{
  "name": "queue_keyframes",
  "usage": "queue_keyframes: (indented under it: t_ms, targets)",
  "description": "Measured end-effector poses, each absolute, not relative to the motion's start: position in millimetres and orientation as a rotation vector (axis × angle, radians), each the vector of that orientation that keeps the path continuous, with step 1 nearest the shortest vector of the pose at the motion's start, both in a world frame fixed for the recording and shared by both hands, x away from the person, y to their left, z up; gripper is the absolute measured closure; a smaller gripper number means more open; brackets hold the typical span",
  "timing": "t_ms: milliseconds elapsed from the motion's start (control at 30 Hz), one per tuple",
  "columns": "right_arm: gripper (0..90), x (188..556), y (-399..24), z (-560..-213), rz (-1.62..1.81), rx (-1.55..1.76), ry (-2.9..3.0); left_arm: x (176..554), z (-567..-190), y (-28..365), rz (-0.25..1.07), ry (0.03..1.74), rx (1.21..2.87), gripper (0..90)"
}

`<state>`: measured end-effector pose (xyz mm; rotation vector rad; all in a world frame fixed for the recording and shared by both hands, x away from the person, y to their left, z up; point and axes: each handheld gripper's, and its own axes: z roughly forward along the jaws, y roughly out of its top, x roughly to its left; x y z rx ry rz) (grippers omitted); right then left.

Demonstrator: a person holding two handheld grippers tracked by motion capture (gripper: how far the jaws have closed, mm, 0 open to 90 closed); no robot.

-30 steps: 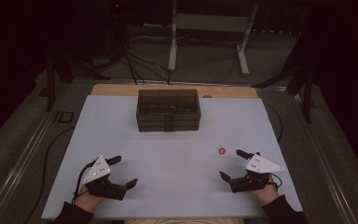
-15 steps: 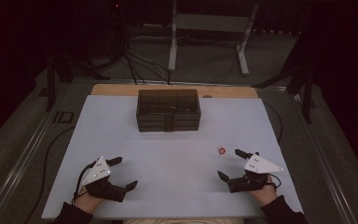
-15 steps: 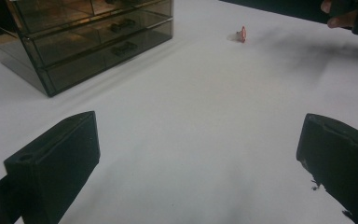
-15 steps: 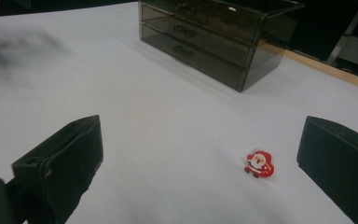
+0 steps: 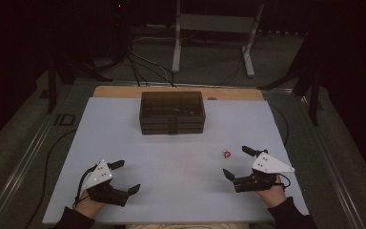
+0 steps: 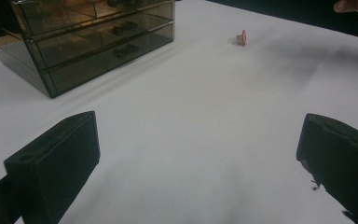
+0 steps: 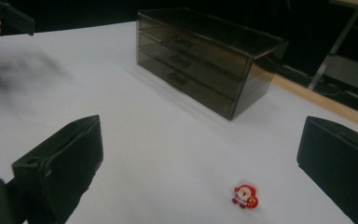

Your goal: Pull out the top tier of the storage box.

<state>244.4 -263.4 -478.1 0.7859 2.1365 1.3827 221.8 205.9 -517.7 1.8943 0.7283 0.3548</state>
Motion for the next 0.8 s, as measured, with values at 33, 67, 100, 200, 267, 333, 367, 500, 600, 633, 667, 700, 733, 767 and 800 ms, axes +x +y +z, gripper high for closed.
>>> queue_keyframes:
  t_ms: [33,67,100,200,267,333,367,500,600,633,667,700,733,767,800]
  targets:
    - [0.3,245,-263,-476,1.383,0.780,2.134,222,-518,206,0.355,0.728,1.894,0.0]
    - [0.3,245,-262,-475,1.384,0.773,2.133,222,-518,206,0.354,0.729,1.893,0.0]
    - [0.3,246,-262,-473,1.380,0.766,2.133,222,-518,206,0.354,0.729,1.893,0.0]
    - [0.3,247,-260,-470,1.385,0.757,2.130,222,-518,206,0.356,0.726,1.899,0.0]
    - [0.3,249,-255,-466,1.379,0.728,2.127,222,-518,206,0.352,0.726,1.898,0.0]
    - [0.3,249,-253,-465,1.379,0.719,2.127,222,-518,206,0.351,0.725,1.899,0.0]
    - [0.3,251,-248,-463,1.376,0.701,2.122,222,-518,206,0.349,0.725,1.900,0.0]
    - [0.3,255,-242,-459,1.363,0.667,2.121,222,-518,206,0.352,0.724,1.900,0.0]
    - [0.3,261,-235,-450,1.365,0.631,2.110,222,-518,206,0.351,0.724,1.898,0.0]
    - [0.3,263,-233,-448,1.363,0.622,2.108,222,-518,206,0.351,0.724,1.899,0.0]
    - [0.3,263,-233,-448,1.363,0.622,2.108,222,-518,206,0.349,0.723,1.900,0.0]
    - [0.3,266,-230,-443,1.351,0.598,2.105,222,-518,206,0.348,0.724,1.899,0.0]
    - [0.3,266,-230,-443,1.351,0.598,2.105,222,-518,206,0.348,0.723,1.897,0.0]
    - [0.3,270,-226,-438,1.332,0.569,2.100,222,-518,206,0.346,0.723,1.896,0.0]
    - [0.3,271,-225,-436,1.328,0.561,2.098,222,-518,206,0.347,0.723,1.896,0.0]
